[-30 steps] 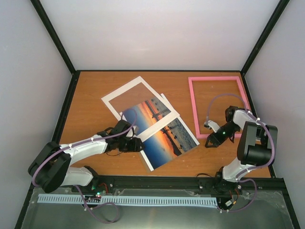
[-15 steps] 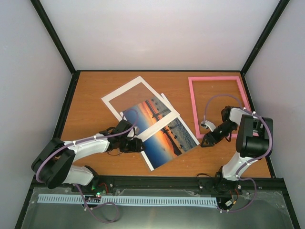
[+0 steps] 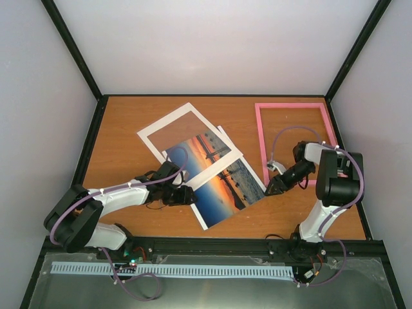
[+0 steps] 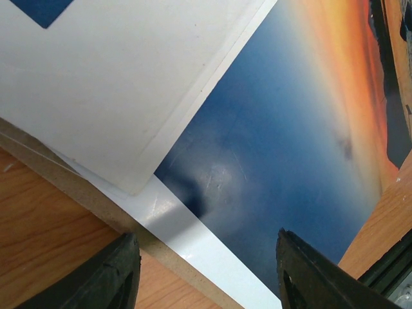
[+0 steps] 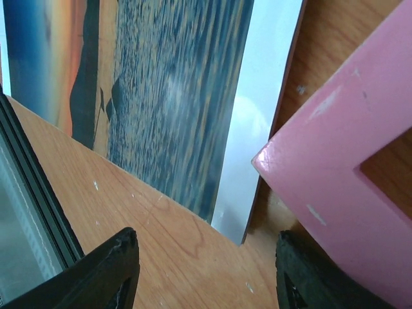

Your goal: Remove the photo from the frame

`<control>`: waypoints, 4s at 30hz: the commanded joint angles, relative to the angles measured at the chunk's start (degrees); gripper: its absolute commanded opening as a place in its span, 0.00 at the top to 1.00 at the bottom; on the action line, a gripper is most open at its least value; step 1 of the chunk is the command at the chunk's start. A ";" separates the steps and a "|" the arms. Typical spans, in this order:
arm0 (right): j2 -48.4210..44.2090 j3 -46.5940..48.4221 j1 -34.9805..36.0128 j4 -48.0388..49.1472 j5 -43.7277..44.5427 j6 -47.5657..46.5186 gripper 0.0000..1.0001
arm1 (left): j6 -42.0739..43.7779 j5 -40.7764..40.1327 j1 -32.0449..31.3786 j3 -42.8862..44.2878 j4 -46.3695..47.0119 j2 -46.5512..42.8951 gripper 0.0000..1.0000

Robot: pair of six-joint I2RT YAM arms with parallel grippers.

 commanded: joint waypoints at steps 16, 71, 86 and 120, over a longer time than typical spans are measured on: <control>1.57 2.44 2.22 -1.11 -5.58 0.43 0.46 | -0.14 -2.43 -0.47 -1.12 -1.34 1.90 0.41; 9.43 11.07 10.04 3.21 -15.54 22.28 0.72 | -0.50 -4.38 -0.48 -2.60 0.59 0.30 0.42; 2.35 12.06 5.87 -0.70 -13.35 24.66 0.97 | -2.14 -10.23 -0.47 -0.80 -3.67 -7.36 0.41; -4.97 55.02 -13.10 -19.95 -24.59 25.04 0.97 | -2.46 -20.92 -0.37 5.07 -5.87 -10.65 0.37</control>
